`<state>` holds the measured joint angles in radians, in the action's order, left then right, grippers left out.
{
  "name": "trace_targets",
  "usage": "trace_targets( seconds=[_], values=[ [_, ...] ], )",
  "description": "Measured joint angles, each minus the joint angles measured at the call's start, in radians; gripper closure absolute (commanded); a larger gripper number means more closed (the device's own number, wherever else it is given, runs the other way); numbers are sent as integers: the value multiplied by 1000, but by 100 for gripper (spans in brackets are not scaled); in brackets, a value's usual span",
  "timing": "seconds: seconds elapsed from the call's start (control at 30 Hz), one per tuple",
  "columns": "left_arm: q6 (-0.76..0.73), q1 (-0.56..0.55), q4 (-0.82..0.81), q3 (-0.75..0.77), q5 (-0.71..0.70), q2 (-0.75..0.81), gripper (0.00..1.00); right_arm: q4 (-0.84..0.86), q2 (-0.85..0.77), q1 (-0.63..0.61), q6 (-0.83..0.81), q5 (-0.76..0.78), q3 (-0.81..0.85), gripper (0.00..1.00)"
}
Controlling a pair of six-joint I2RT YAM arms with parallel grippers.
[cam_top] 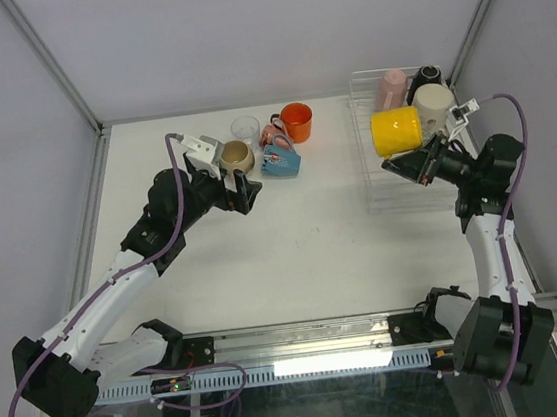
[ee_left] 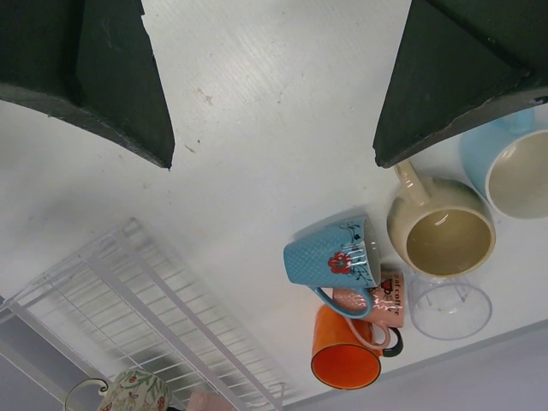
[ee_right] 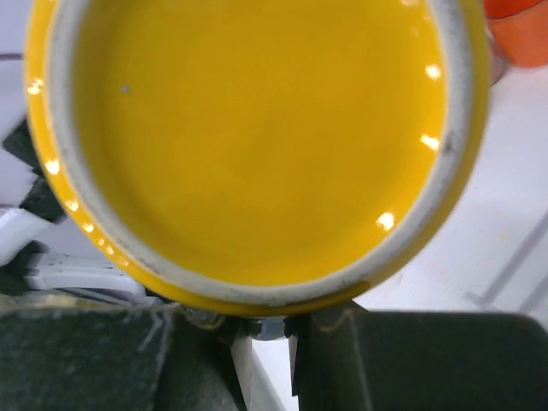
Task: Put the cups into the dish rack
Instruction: Turn the cup upside down in the dish rack.
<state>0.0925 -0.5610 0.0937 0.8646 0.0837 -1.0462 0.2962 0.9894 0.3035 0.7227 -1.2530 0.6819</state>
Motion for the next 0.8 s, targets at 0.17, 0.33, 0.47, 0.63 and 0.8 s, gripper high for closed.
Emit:
trace_targets(
  seconds=[0.17,0.33,0.47,0.63,0.8],
  values=[
    [-8,0,-3,0,-5,18,1,-140,64,0,-336,106,84,100],
    [-9,0,-3,-3,-6,19,1,-240,148,-1,-580,208,158,100],
    [-13,0,-3,-8,-6,20,1,-278,206,-12,-669,264,186,100],
    [-23,0,-4,-10,-8,20,1,-337,313,-69,-761,370,261,100],
    [-31,0,-3,-10,-11,20,1,-400,433,-154,-835,485,372,100]
  ],
)
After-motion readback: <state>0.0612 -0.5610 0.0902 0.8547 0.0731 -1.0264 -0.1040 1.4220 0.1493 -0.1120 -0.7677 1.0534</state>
